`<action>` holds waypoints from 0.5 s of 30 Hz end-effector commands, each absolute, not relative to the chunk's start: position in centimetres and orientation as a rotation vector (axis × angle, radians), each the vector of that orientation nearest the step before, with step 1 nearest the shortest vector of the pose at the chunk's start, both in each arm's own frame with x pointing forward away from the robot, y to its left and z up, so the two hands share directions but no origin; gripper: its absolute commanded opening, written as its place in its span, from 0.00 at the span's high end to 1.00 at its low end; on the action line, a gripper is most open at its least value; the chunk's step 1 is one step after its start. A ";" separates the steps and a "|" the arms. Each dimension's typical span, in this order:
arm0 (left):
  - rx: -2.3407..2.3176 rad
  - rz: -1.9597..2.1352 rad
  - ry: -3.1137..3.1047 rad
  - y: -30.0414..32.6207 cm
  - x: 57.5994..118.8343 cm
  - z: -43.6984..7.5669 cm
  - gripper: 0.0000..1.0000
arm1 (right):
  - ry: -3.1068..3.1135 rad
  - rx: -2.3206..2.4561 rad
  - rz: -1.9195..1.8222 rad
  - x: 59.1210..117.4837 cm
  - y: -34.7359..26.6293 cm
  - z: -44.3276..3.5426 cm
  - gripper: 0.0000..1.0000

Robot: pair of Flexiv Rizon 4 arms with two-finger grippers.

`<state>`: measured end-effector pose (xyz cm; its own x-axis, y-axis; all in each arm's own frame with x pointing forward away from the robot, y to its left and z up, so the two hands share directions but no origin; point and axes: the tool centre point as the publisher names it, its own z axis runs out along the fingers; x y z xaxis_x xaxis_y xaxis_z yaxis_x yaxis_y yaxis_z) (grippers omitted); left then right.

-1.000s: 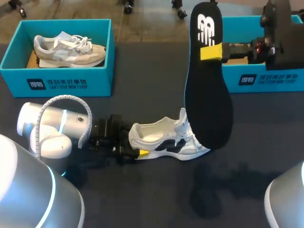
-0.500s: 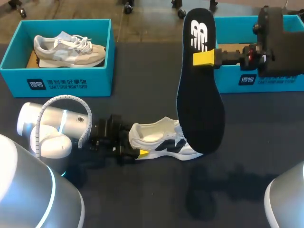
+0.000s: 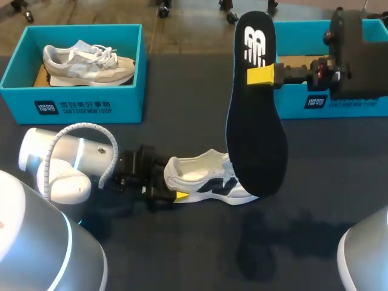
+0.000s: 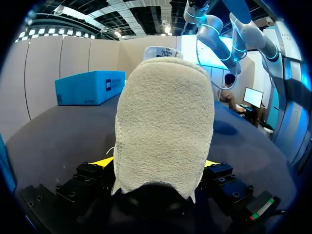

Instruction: Take the shoe out of the shoebox, open the shoe tongue, remove and reinsert the insole, then place the shoe into the shoebox

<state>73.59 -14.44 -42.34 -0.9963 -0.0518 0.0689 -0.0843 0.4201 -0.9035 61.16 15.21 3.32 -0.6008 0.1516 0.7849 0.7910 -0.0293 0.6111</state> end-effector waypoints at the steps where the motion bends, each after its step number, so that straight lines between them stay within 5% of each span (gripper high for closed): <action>1: 0.122 1.599 -2.670 -13.6 73.1 -41.4 0.00 | -1.753 -0.990 -1.673 61.3 15.5 3.3 1.00; 15: 0.067 1.221 -2.840 -11.5 72.7 -39.9 0.00 | -1.753 -0.990 -1.673 61.3 15.5 3.3 1.00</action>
<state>72.65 -11.67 -40.78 -0.9981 -0.0234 0.0576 -0.0602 0.5970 -0.8000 61.16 15.20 3.32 -0.6010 0.1516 0.7847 0.7908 -0.0292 0.6113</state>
